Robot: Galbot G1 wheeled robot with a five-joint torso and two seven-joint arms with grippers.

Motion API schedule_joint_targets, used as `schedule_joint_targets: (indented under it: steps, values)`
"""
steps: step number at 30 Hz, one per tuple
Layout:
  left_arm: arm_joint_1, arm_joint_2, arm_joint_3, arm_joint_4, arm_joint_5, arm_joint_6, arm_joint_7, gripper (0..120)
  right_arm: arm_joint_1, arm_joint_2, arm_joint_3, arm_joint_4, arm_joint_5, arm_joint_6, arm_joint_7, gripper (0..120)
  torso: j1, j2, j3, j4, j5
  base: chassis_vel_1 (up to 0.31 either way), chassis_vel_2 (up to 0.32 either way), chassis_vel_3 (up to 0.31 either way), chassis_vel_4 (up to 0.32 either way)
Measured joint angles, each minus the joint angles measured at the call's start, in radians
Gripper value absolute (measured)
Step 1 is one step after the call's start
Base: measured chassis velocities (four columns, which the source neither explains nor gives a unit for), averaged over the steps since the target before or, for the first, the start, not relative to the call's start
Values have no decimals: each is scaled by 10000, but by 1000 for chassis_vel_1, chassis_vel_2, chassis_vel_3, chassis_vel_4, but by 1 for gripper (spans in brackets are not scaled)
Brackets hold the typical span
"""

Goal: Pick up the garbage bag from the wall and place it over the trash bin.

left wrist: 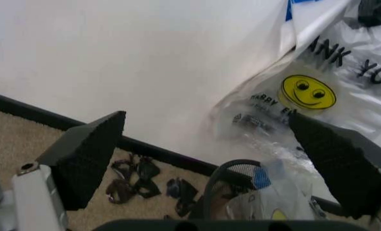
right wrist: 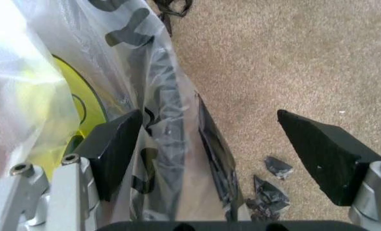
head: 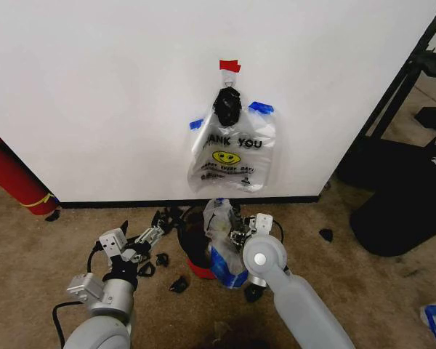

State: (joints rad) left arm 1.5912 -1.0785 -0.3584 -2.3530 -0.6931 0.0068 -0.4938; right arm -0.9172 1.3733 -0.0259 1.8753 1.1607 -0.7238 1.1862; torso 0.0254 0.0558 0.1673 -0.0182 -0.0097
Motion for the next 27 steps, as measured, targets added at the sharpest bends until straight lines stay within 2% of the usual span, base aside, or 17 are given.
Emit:
schedule_joint_targets:
  steps: [3,6,12,13,19,20,24,26,27]
  values:
    - [2,17,12,-10,32,7,-19,100,-8,134,0,35,68,19,73,81,0,0,0,1,0,0,0,0,0]
    - [22,60,-4,-54,33,12,-35,100,-14,261,6,28,83,49,109,75,0,0,0,1,0,0,0,0,0]
    - [84,98,-57,-151,13,21,-94,100,-132,515,174,-3,139,75,248,50,0,0,0,1,0,0,0,0,0]
    - [84,98,-57,-151,13,21,-94,100,-132,515,174,-3,139,75,248,50,0,0,0,1,0,0,0,0,0]
    - [67,96,-6,-158,12,37,-117,100,-294,699,343,-195,193,98,218,23,0,0,0,0,0,0,0,0,0]
    - [67,96,-6,-158,12,37,-117,100,-294,699,343,-195,193,98,218,23,0,0,0,0,0,0,0,0,0]
    - [67,105,1,-216,5,52,-139,100,-400,805,422,-288,119,185,137,7,0,0,0,1,0,0,0,0,0]
    - [70,105,0,-221,5,54,-140,100,-405,807,426,-284,116,191,135,5,0,0,0,1,0,0,0,0,0]
    - [112,109,-10,-250,5,56,-150,100,-462,809,453,-178,101,230,122,0,0,0,0,1,1,0,0,0,0]
